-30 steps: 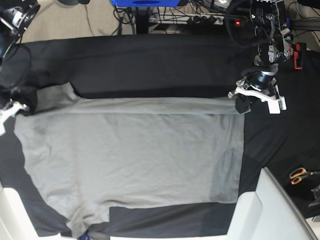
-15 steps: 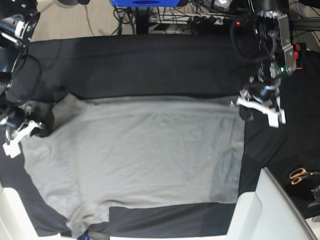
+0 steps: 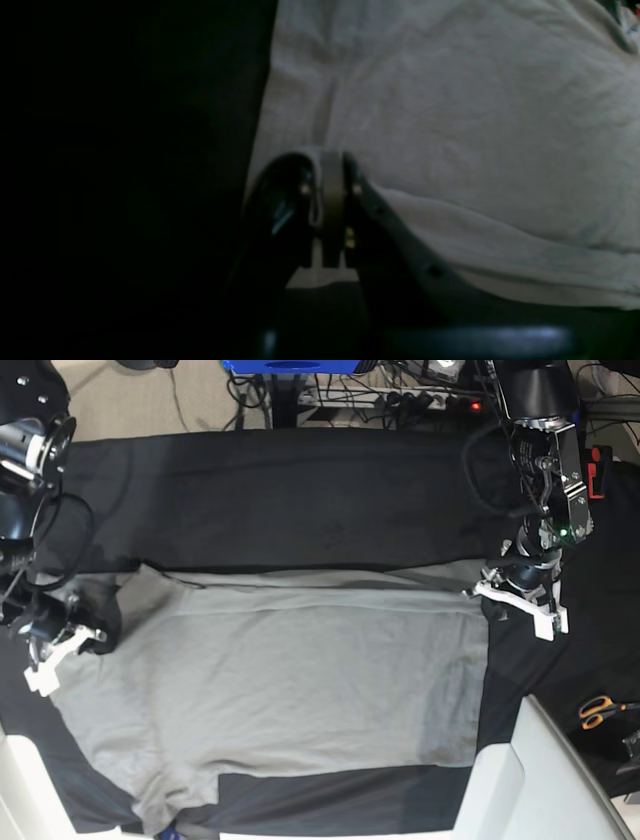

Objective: Fold the T-shirt properly
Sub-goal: 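Lift the shoulder edge with both grippers and fold it over toward the hem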

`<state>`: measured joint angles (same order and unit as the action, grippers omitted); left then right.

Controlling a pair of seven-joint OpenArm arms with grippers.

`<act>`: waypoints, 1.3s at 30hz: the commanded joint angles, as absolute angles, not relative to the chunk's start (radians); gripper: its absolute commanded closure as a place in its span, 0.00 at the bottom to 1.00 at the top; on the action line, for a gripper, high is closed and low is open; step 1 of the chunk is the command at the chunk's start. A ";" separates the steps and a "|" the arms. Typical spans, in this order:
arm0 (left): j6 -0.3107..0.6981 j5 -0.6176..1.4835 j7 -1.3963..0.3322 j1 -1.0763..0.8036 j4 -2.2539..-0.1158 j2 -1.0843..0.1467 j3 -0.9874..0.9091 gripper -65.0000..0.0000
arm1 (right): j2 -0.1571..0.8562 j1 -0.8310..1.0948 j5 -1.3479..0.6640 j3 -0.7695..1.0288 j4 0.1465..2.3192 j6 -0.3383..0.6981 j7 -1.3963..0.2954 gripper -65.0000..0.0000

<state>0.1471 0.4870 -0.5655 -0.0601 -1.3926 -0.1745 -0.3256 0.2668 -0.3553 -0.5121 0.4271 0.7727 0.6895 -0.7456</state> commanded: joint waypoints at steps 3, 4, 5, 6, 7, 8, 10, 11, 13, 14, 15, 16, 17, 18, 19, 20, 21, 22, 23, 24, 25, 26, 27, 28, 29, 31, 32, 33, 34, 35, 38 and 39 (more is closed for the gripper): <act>0.151 0.489 -0.545 -0.013 -1.372 -0.213 -0.266 1.00 | 0.288 -0.410 -0.509 0.426 0.743 0.698 -0.694 1.00; 0.151 0.484 -0.544 -0.005 -1.356 -0.222 -0.232 1.00 | 0.288 -0.420 -0.495 0.426 0.737 0.698 -0.687 1.00; 0.151 0.481 -0.539 0.001 -1.343 -0.223 -0.213 1.00 | 0.288 -0.427 -0.484 0.426 0.733 0.698 -0.684 1.00; 0.151 0.481 -0.535 0.012 -1.331 -0.229 -0.199 1.00 | 0.288 -0.437 -0.470 0.426 0.730 0.698 -0.680 1.00; 0.151 0.481 -0.535 0.022 -1.320 -0.229 -0.194 1.00 | 0.286 -0.444 -0.453 0.426 0.728 0.698 -0.674 1.00; 0.151 0.481 -0.532 0.030 -1.314 -0.229 -0.191 1.00 | 0.285 -0.449 -0.443 0.426 0.728 0.698 -0.668 1.00; 0.151 0.481 -0.532 0.045 -1.303 -0.229 -0.189 1.00 | 0.283 -0.456 -0.435 0.426 0.728 0.698 -0.654 1.00; 0.151 0.481 -0.532 0.056 -1.297 -0.231 -0.188 1.00 | 0.283 -0.461 -0.435 0.426 0.727 0.698 -0.650 1.00; 0.151 0.481 -0.535 0.076 -1.285 -0.231 -0.188 1.00 | 0.283 -0.466 -0.435 0.426 0.727 0.698 -0.650 1.00; 0.151 0.481 -0.535 0.085 -1.277 -0.231 -0.188 1.00 | 0.283 -0.475 -0.435 0.426 0.727 0.698 -0.650 1.00; 0.151 0.481 -0.535 0.094 -1.270 -0.231 -0.188 1.00 | 0.285 -0.479 -0.435 0.426 0.727 0.698 -0.650 1.00; 0.151 0.481 -0.535 0.102 -1.260 -0.231 -0.186 1.00 | 0.285 -0.483 -0.435 0.426 0.727 0.698 -0.650 1.00; 0.151 0.481 -0.535 0.111 -1.250 -0.231 -0.186 1.00 | 0.285 -0.484 -0.435 0.426 0.727 0.698 -0.650 1.00; 0.151 0.481 -0.535 0.119 -1.245 -0.231 -0.186 1.00 | 0.285 -0.490 -0.435 0.426 0.727 0.698 -0.648 1.00; 0.151 0.479 -0.535 0.124 -1.241 -0.231 -0.186 1.00 | 0.285 -0.496 -0.435 0.426 0.727 0.698 -0.648 1.00; 0.151 0.479 -0.535 0.128 -1.236 -0.231 -0.186 1.00 | 0.283 -0.498 -0.435 0.426 0.727 0.698 -0.648 1.00; 0.151 0.479 -0.535 0.134 -1.234 -0.231 -0.186 1.00 | 0.283 -0.501 -0.435 0.426 0.727 0.698 -0.648 1.00; 0.151 0.479 -0.535 0.137 -1.234 -0.231 -0.186 1.00 | 0.283 -0.509 -0.435 0.426 0.727 0.698 -0.648 1.00; 0.151 0.479 -0.535 0.139 -1.234 -0.231 -0.186 1.00 | 0.283 -0.513 -0.433 0.426 0.727 0.698 -0.648 1.00; 0.151 0.479 -0.535 0.140 -1.234 -0.231 -0.186 1.00 | 0.283 -0.515 -0.433 0.426 0.727 0.698 -0.648 1.00; 0.151 0.479 -0.535 0.142 -1.234 -0.231 -0.186 1.00 | 0.283 -0.519 -0.433 0.426 0.727 0.698 -0.648 1.00; 0.151 0.479 -0.535 0.142 -1.234 -0.231 -0.186 1.00 | 0.283 -0.522 -0.433 0.426 0.727 0.698 -0.648 1.00; 0.151 0.479 -0.535 0.148 -1.234 -0.231 -0.186 1.00 | 0.282 -0.527 -0.433 0.426 0.727 0.698 -0.648 1.00; 0.151 0.479 -0.535 0.153 -1.234 -0.232 -0.186 1.00 | 0.282 -0.527 -0.433 0.426 0.727 0.698 -0.648 1.00; 0.151 0.479 -0.535 0.157 -1.233 -0.232 -0.185 1.00 | 0.282 -0.529 -0.433 0.426 0.727 0.698 -0.648 1.00; 0.151 0.479 -0.535 0.160 -1.233 -0.232 -0.182 1.00 | 0.280 -0.535 -0.433 0.426 0.727 0.698 -0.648 1.00; 0.151 0.479 -0.535 0.162 -1.233 -0.236 -0.168 1.00 | 0.280 -0.535 -0.433 0.426 0.727 0.698 -0.648 1.00; 0.151 0.479 -0.535 0.162 -1.233 -0.249 -0.148 1.00 | 0.280 -0.535 -0.433 0.426 0.727 0.698 -0.648 1.00; 0.150 0.479 -0.533 0.163 -1.233 -0.259 -0.124 1.00 | 0.280 -0.535 -0.433 0.426 0.727 0.698 -0.648 0.99; 0.150 0.479 -0.532 0.171 -1.233 -0.263 -0.102 1.00 | 0.280 -0.535 -0.433 0.426 0.727 0.698 -0.648 0.99; 0.150 0.481 -0.530 0.183 -1.208 -0.263 -0.097 1.00 | 0.280 -0.533 -0.433 0.427 0.727 0.698 -0.647 0.99; 0.150 0.484 -0.530 0.189 -1.196 -0.263 -0.110 1.00 | 0.280 -0.533 -0.433 0.430 0.727 0.698 -0.647 0.97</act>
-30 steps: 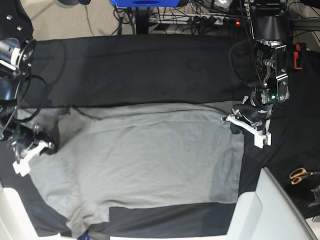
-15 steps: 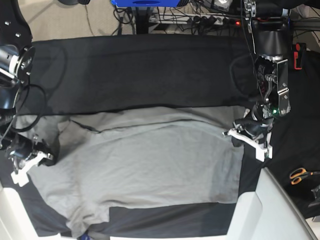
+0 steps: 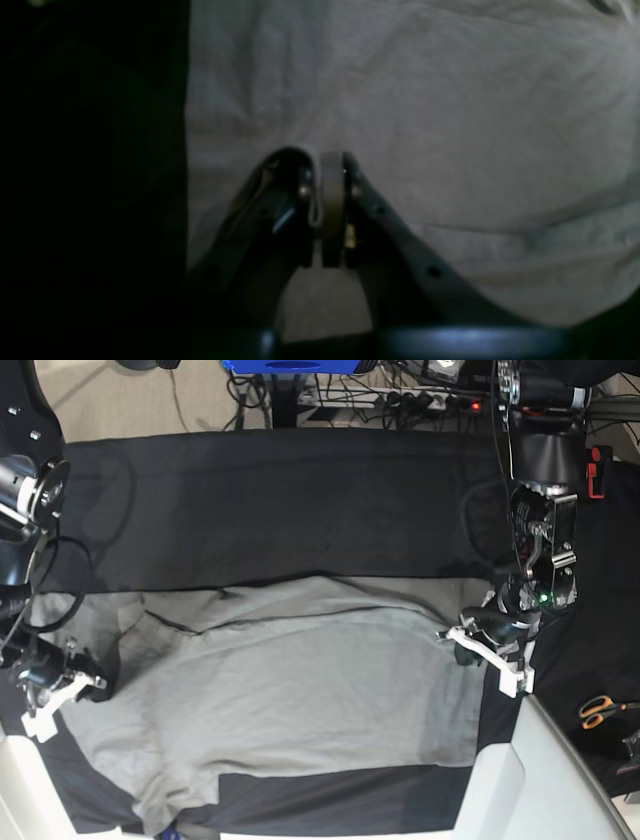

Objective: Fold the T-shirt properly
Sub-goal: 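Lift the shoulder edge with both grippers and fold it over toward the hem, then release the folded edge and raise both grippers away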

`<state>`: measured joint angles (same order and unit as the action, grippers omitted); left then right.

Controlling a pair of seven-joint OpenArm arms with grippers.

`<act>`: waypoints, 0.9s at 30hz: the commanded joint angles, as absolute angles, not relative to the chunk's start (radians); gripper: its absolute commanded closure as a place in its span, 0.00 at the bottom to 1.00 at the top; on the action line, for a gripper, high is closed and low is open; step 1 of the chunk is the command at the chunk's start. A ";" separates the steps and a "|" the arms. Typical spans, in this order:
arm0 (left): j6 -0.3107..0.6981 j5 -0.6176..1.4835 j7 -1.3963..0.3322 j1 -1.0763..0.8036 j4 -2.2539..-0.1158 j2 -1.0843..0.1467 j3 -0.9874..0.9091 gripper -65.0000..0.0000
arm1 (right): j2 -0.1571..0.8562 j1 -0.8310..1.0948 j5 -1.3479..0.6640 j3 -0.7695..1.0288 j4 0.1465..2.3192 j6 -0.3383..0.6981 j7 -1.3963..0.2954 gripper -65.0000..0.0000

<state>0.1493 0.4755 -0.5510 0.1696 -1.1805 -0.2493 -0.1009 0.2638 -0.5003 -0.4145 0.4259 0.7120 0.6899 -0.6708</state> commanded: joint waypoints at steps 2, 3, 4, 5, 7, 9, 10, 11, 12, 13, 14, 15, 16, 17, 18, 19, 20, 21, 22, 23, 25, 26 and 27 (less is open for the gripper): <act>0.150 0.486 -0.530 0.205 -1.178 -0.260 -0.147 1.00 | 0.280 -0.530 -0.438 0.433 0.727 0.698 -0.647 0.88; 0.150 0.486 -0.530 0.209 -1.171 -0.259 -0.173 1.00 | 0.280 -0.530 -0.440 0.433 0.727 0.698 -0.647 0.80; 0.150 0.486 -0.530 0.211 -1.171 -0.259 -0.199 0.87 | 0.280 -0.530 -0.441 0.435 0.728 0.698 -0.647 0.72; 0.150 0.487 -0.530 0.211 -1.173 -0.257 -0.226 0.70 | 0.280 -0.530 -0.444 0.441 0.731 0.698 -0.647 0.64; 0.150 0.489 -0.530 0.211 -1.187 -0.257 -0.277 0.46 | 0.280 -0.530 -0.444 0.509 0.734 0.698 -0.647 0.48; 0.150 0.489 -0.530 0.211 -1.211 -0.257 -0.320 0.30 | 0.278 -0.530 -0.444 0.593 0.736 0.698 -0.651 0.37; 0.150 0.490 -0.532 0.209 -1.231 -0.257 -0.344 0.26 | 0.278 -0.529 -0.443 0.642 0.736 0.698 -0.657 0.34; 0.150 0.490 -0.533 0.203 -1.257 -0.257 -0.363 0.25 | 0.278 -0.526 -0.443 0.679 0.736 0.698 -0.667 0.35; 0.150 0.490 -0.535 0.197 -1.282 -0.255 -0.380 0.26 | 0.282 -0.515 -0.443 0.708 0.742 0.698 -0.684 0.35; 0.150 0.492 -0.538 0.173 -1.313 -0.255 -0.389 0.27 | 0.282 -0.499 -0.443 0.740 0.771 0.698 -0.708 0.36; 0.150 0.492 -0.545 0.136 -1.353 -0.255 -0.394 0.28 | 0.280 -0.476 -0.443 0.779 0.817 0.698 -0.743 0.36; 0.150 0.492 -0.552 0.104 -1.391 -0.257 -0.390 0.30 | 0.274 -0.452 -0.443 0.814 0.858 0.698 -0.774 0.36; 0.151 0.492 -0.558 0.070 -1.425 -0.257 -0.381 0.31 | 0.259 -0.430 -0.443 0.851 0.900 0.698 -0.811 0.37; 0.151 0.490 -0.564 0.027 -1.455 -0.259 -0.369 0.33 | 0.237 -0.400 -0.443 0.892 0.947 0.698 -0.846 0.39; 0.151 0.489 -0.564 -0.016 -1.478 -0.263 -0.352 0.35 | 0.213 -0.372 -0.443 0.958 0.995 0.698 -0.878 0.40; 0.151 0.483 -0.564 -0.056 -1.501 -0.266 -0.328 0.37 | 0.183 -0.343 -0.443 1.021 1.043 0.698 -0.901 0.42; 0.151 0.483 -0.564 -0.094 -1.515 -0.266 -0.317 0.40 | 0.150 -0.317 -0.443 1.082 1.081 0.698 -0.912 0.43; 0.151 0.489 -0.561 -0.128 -1.523 -0.268 -0.315 0.43 | 0.120 -0.292 -0.443 1.133 1.107 0.698 -0.914 0.42; 0.151 0.489 -0.559 -0.153 -1.529 -0.269 -0.314 0.46 | 0.102 -0.274 -0.440 1.162 1.116 0.698 -0.905 0.42; 0.151 0.489 -0.559 -0.173 -1.529 -0.268 -0.312 0.50 | 0.093 -0.257 -0.441 1.171 1.115 0.697 -0.891 0.42; 0.151 0.489 -0.559 -0.208 -1.529 -0.262 -0.309 0.58 | 0.084 -0.234 -0.441 1.173 1.084 0.682 -0.860 0.42; 0.151 0.490 -0.559 -0.223 -1.529 -0.259 -0.303 0.62 | 0.084 -0.231 -0.441 1.178 1.055 0.682 -0.849 0.42; 0.151 0.490 -0.559 -0.237 -1.529 -0.249 -0.305 0.65 | 0.087 -0.226 -0.443 1.179 1.024 0.680 -0.842 0.42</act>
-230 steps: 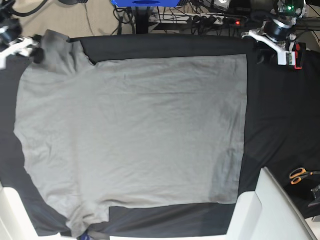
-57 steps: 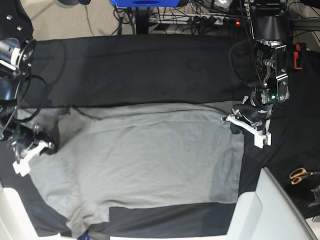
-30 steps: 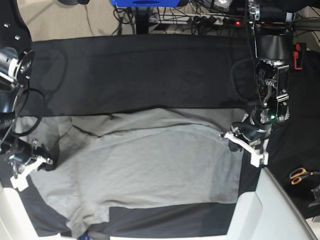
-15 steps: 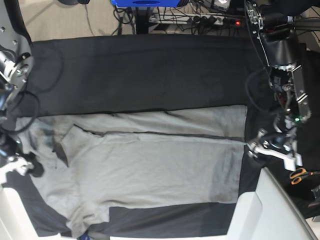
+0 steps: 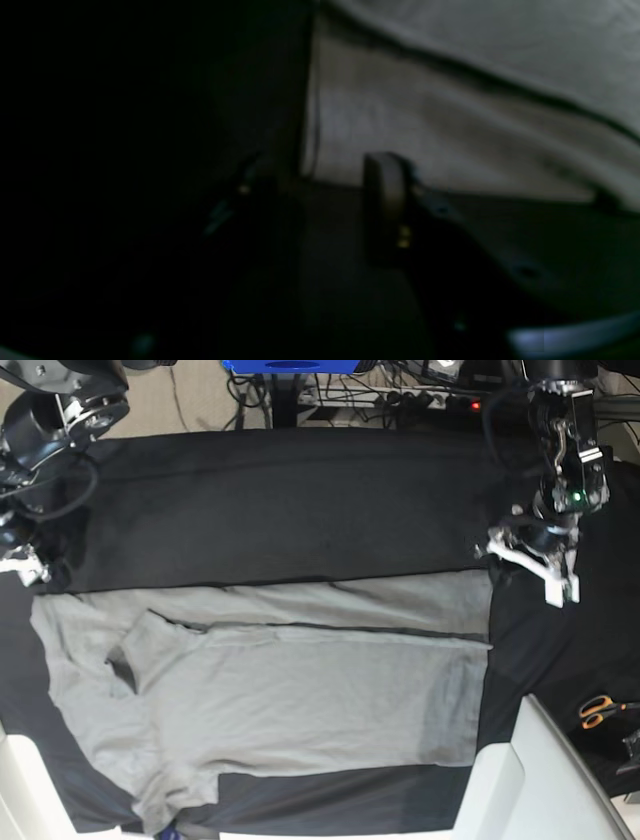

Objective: Fold the T-shirt properly
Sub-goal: 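Release the folded edge and raise both grippers away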

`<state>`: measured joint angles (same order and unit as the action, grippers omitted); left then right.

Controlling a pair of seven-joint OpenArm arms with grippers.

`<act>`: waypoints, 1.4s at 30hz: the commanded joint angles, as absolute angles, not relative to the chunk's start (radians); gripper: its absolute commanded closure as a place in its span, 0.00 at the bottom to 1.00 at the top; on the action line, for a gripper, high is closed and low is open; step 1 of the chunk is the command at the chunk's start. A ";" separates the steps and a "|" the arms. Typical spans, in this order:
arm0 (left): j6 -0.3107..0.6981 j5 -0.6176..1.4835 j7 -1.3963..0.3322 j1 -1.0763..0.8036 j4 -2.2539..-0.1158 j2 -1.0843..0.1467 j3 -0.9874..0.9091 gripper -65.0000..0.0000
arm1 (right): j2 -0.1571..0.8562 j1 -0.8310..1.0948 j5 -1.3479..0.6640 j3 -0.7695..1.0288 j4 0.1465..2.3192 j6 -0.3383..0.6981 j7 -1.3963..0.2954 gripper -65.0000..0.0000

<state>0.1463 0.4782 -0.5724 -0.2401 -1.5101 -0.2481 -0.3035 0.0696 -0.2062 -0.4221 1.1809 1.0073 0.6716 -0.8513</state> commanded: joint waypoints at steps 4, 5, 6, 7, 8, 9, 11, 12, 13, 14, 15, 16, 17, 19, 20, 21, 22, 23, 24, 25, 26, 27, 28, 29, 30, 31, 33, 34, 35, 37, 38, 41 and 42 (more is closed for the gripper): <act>0.151 0.490 -0.562 -0.288 -1.518 -0.222 -0.312 0.74 | 0.114 -0.226 -0.443 1.181 0.863 0.684 -0.788 0.42; 0.151 0.490 -0.562 -0.297 -1.511 -0.219 -0.312 0.75 | 0.119 -0.228 -0.443 1.181 0.825 0.685 -0.771 0.42; 0.151 0.490 -0.562 -0.303 -1.501 -0.216 -0.312 0.75 | 0.128 -0.231 -0.443 1.181 0.783 0.685 -0.756 0.42; 0.151 0.490 -0.562 -0.303 -1.491 -0.206 -0.312 0.75 | 0.140 -0.232 -0.444 1.181 0.743 0.685 -0.742 0.42; 0.151 0.490 -0.561 -0.305 -1.481 -0.203 -0.314 0.75 | 0.151 -0.234 -0.444 1.181 0.710 0.685 -0.728 0.42; 0.151 0.490 -0.561 -0.305 -1.472 -0.202 -0.314 0.75 | 0.157 -0.245 -0.444 1.181 0.680 0.685 -0.710 0.40; 0.151 0.490 -0.561 -0.308 -1.457 -0.200 -0.314 0.75 | 0.160 -0.252 -0.444 1.179 0.645 0.685 -0.673 0.34; 0.151 0.490 -0.559 -0.315 -1.455 -0.200 -0.314 0.75 | 0.166 -0.254 -0.444 1.179 0.638 0.685 -0.661 0.33; 0.151 0.490 -0.559 -0.321 -1.457 -0.200 -0.314 0.75 | 0.174 -0.255 -0.444 1.179 0.628 0.685 -0.651 0.32; 0.151 0.490 -0.559 -0.326 -1.458 -0.200 -0.314 0.75 | 0.179 -0.268 -0.444 1.181 0.616 0.685 -0.645 0.32; 0.151 0.490 -0.559 -0.326 -1.460 -0.200 -0.314 0.75 | 0.180 -0.275 -0.444 1.181 0.602 0.685 -0.641 0.32; 0.151 0.490 -0.559 -0.326 -1.458 -0.200 -0.314 0.75 | 0.186 -0.282 -0.444 1.181 0.595 0.685 -0.639 0.32; 0.151 0.490 -0.559 -0.326 -1.455 -0.200 -0.314 0.75 | 0.200 -0.283 -0.444 1.181 0.587 0.685 -0.630 0.32; 0.151 0.490 -0.559 -0.326 -1.455 -0.200 -0.314 0.75 | 0.209 -0.300 -0.443 1.176 0.564 0.680 -0.591 0.32; 0.151 0.490 -0.559 -0.326 -1.455 -0.200 -0.314 0.75 | 0.211 -0.306 -0.441 1.175 0.553 0.680 -0.572 0.32; 0.151 0.490 -0.559 -0.326 -1.455 -0.200 -0.314 0.75 | 0.213 -0.308 -0.438 1.173 0.547 0.680 -0.553 0.32; 0.151 0.490 -0.559 -0.326 -1.455 -0.200 -0.314 0.75 | 0.220 -0.309 -0.438 1.173 0.541 0.680 -0.539 0.32; 0.151 0.490 -0.559 -0.326 -1.455 -0.200 -0.314 0.75 | 0.231 -0.315 -0.437 1.173 0.532 0.679 -0.529 0.32; 0.151 0.490 -0.559 -0.328 -1.457 -0.200 -0.314 0.75 | 0.243 -0.321 -0.437 1.173 0.507 0.679 -0.516 0.32; 0.151 0.490 -0.559 -0.328 -1.457 -0.200 -0.314 0.75 | 0.251 -0.331 -0.437 1.173 0.476 0.679 -0.506 0.32; 0.151 0.490 -0.559 -0.328 -1.457 -0.200 -0.314 0.75 | 0.269 -0.338 -0.437 1.173 0.446 0.679 -0.490 0.32; 0.151 0.492 -0.559 -0.328 -1.457 -0.200 -0.314 0.75 | 0.280 -0.344 -0.437 1.173 0.421 0.679 -0.476 0.32; 0.151 0.492 -0.559 -0.328 -1.455 -0.200 -0.314 0.75 | 0.288 -0.346 -0.435 1.173 0.403 0.679 -0.463 0.32; 0.151 0.492 -0.559 -0.328 -1.455 -0.200 -0.314 0.75 | 0.291 -0.354 -0.435 1.173 0.389 0.679 -0.449 0.33; 0.151 0.492 -0.559 -0.328 -1.455 -0.199 -0.314 0.75 | 0.292 -0.357 -0.435 1.171 0.381 0.679 -0.441 0.33; 0.151 0.492 -0.559 -0.328 -1.457 -0.199 -0.314 0.75 | 0.292 -0.360 -0.433 1.171 0.377 0.679 -0.438 0.33; 0.151 0.492 -0.559 -0.325 -1.458 -0.199 -0.314 0.75 | 0.291 -0.369 -0.433 1.171 0.374 0.679 -0.435 0.39; 0.151 0.492 -0.559 -0.325 -1.460 -0.199 -0.314 0.75 | 0.289 -0.372 -0.433 1.164 0.372 0.679 -0.435 0.44; 0.151 0.492 -0.559 -0.323 -1.460 -0.199 -0.314 0.75 | 0.288 -0.374 -0.433 1.144 0.372 0.679 -0.435 0.48; 0.151 0.492 -0.559 -0.323 -1.460 -0.199 -0.314 0.75 | 0.286 -0.386 -0.437 1.096 0.372 0.679 -0.433 0.53; 0.151 0.492 -0.559 -0.323 -1.460 -0.199 -0.314 0.75 | 0.286 -0.387 -0.438 1.079 0.372 0.679 -0.432 0.54; 0.151 0.492 -0.559 -0.320 -1.458 -0.199 -0.314 0.75 | 0.285 -0.394 -0.440 1.069 0.372 0.679 -0.432 0.56; 0.151 0.492 -0.559 -0.318 -1.457 -0.199 -0.314 0.75 | 0.285 -0.394 -0.440 1.069 0.372 0.679 -0.432 0.58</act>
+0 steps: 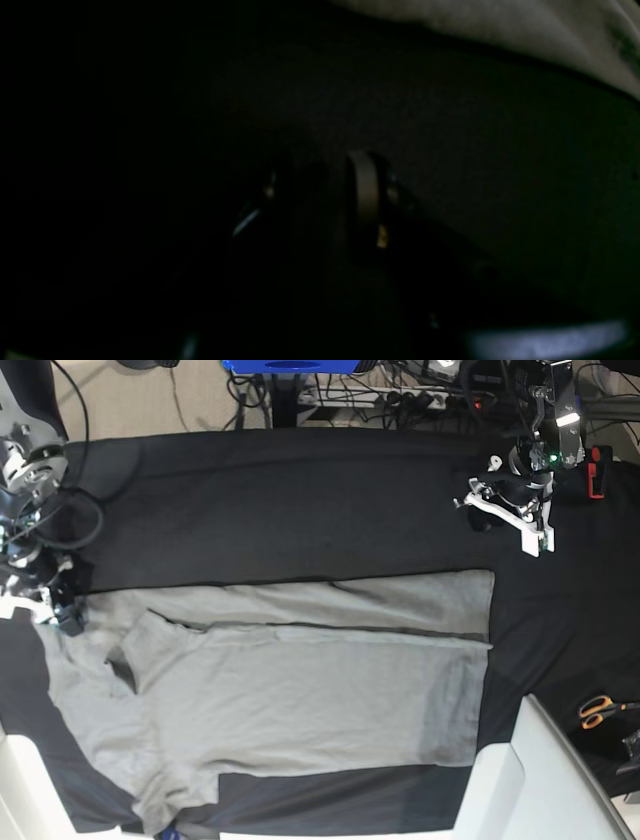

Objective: Fold the T-shirt properly
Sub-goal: 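Release the folded edge and raise both grippers away, then grasp the folded shirt edge with both grippers and drag it toward the robot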

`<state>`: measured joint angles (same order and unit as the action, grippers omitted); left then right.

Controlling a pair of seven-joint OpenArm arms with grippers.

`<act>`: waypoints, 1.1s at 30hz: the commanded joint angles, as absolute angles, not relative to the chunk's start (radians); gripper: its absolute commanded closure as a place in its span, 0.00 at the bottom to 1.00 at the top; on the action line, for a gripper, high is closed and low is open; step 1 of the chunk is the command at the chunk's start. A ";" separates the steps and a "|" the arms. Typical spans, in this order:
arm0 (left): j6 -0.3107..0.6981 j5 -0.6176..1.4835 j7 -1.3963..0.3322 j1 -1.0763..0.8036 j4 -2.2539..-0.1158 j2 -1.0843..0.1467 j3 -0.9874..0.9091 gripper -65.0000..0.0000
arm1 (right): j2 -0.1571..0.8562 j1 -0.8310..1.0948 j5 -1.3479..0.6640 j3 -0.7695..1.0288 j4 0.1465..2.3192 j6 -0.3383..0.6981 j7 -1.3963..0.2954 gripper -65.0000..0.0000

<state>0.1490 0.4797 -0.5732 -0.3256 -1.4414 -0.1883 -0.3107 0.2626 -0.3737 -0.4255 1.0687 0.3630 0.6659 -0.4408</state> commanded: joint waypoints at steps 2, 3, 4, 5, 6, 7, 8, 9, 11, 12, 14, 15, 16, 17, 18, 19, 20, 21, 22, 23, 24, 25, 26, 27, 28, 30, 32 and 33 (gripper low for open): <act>0.151 0.492 -0.559 -0.317 -1.457 -0.199 -0.315 0.75 | 0.285 -0.394 -0.441 1.070 0.372 0.679 -0.432 0.70; 0.151 0.492 -0.559 -0.317 -1.457 -0.199 -0.315 0.74 | 0.285 -0.394 -0.441 1.070 0.372 0.679 -0.432 0.79; 0.151 0.493 -0.559 -0.315 -1.455 -0.197 -0.315 0.74 | 0.285 -0.394 -0.441 1.070 0.372 0.679 -0.430 0.90; 0.151 0.498 -0.559 -0.315 -1.455 -0.197 -0.315 0.74 | 0.285 -0.394 -0.441 1.070 0.372 0.679 -0.430 0.98; 0.151 0.526 -0.559 -0.315 -1.454 -0.197 -0.315 0.74 | 0.285 -0.394 -0.441 1.069 0.372 0.679 -0.430 1.00; 0.151 0.573 -0.559 -0.314 -1.454 -0.199 -0.315 0.73 | 0.286 -0.394 -0.441 1.067 0.372 0.679 -0.430 0.99; 0.151 0.628 -0.559 -0.314 -1.454 -0.203 -0.325 0.73 | 0.286 -0.394 -0.441 1.066 0.372 0.679 -0.430 0.97; 0.151 0.690 -0.559 -0.314 -1.451 -0.205 -0.343 0.73 | 0.286 -0.392 -0.441 1.063 0.372 0.679 -0.430 0.99; 0.151 0.773 -0.559 -0.311 -1.429 -0.205 -0.378 0.65 | 0.286 -0.390 -0.440 1.063 0.372 0.679 -0.430 0.99; 0.151 0.791 -0.559 -0.297 -1.415 -0.205 -0.387 0.60 | 0.286 -0.389 -0.440 1.063 0.372 0.679 -0.432 0.99; 0.151 0.788 -0.561 -0.271 -1.380 -0.203 -0.397 0.44 | 0.286 -0.387 -0.440 1.063 0.372 0.679 -0.433 0.99; 0.151 0.788 -0.562 -0.263 -1.362 -0.202 -0.397 0.37 | 0.286 -0.387 -0.438 1.063 0.372 0.679 -0.435 0.99; 0.151 0.788 -0.562 -0.255 -1.348 -0.200 -0.395 0.32 | 0.286 -0.387 -0.438 1.063 0.372 0.679 -0.435 0.99; 0.151 0.788 -0.561 -0.248 -1.336 -0.199 -0.397 0.28 | 0.286 -0.387 -0.438 1.063 0.372 0.680 -0.435 0.99; 0.151 0.788 -0.559 -0.242 -1.320 -0.199 -0.398 0.25 | 0.286 -0.386 -0.437 1.063 0.372 0.682 -0.437 0.99; 0.151 0.788 -0.559 -0.234 -1.305 -0.199 -0.398 0.25 | 0.286 -0.386 -0.437 1.063 0.372 0.684 -0.437 0.99; 0.151 0.788 -0.558 -0.225 -1.290 -0.199 -0.398 0.25 | 0.286 -0.386 -0.437 1.063 0.372 0.684 -0.437 0.99; 0.151 0.788 -0.558 -0.216 -1.274 -0.197 -0.398 0.25 | 0.286 -0.383 -0.437 1.063 0.372 0.684 -0.437 0.99; 0.151 0.788 -0.558 -0.203 -1.260 -0.197 -0.398 0.25 | 0.286 -0.377 -0.437 1.063 0.374 0.684 -0.438 0.99; 0.151 0.788 -0.558 -0.191 -1.248 -0.197 -0.398 0.25 | 0.286 -0.377 -0.437 1.063 0.374 0.684 -0.438 0.99; 0.151 0.788 -0.558 -0.179 -1.239 -0.196 -0.398 0.25 | 0.286 -0.375 -0.437 1.063 0.374 0.684 -0.438 0.99; 0.151 0.788 -0.558 -0.166 -1.228 -0.188 -0.398 0.25 | 0.286 -0.374 -0.437 1.063 0.374 0.684 -0.438 0.99; 0.151 0.788 -0.558 -0.154 -1.219 -0.185 -0.398 0.25 | 0.286 -0.374 -0.437 1.063 0.374 0.684 -0.438 0.99; 0.150 0.788 -0.556 -0.140 -1.205 -0.183 -0.400 0.25 | 0.286 -0.374 -0.437 1.063 0.374 0.684 -0.438 0.99; 0.150 0.788 -0.556 -0.125 -1.190 -0.179 -0.400 0.25 | 0.286 -0.374 -0.437 1.063 0.374 0.684 -0.438 0.99; 0.150 0.788 -0.556 -0.093 -1.152 -0.177 -0.397 0.25 | 0.286 -0.374 -0.437 1.063 0.374 0.684 -0.438 0.99; 0.150 0.788 -0.556 -0.065 -1.116 -0.177 -0.392 0.25 | 0.286 -0.374 -0.437 1.063 0.374 0.684 -0.438 0.99; 0.150 0.788 -0.556 -0.051 -1.099 -0.177 -0.392 0.25 | 0.286 -0.374 -0.437 1.063 0.374 0.684 -0.438 0.99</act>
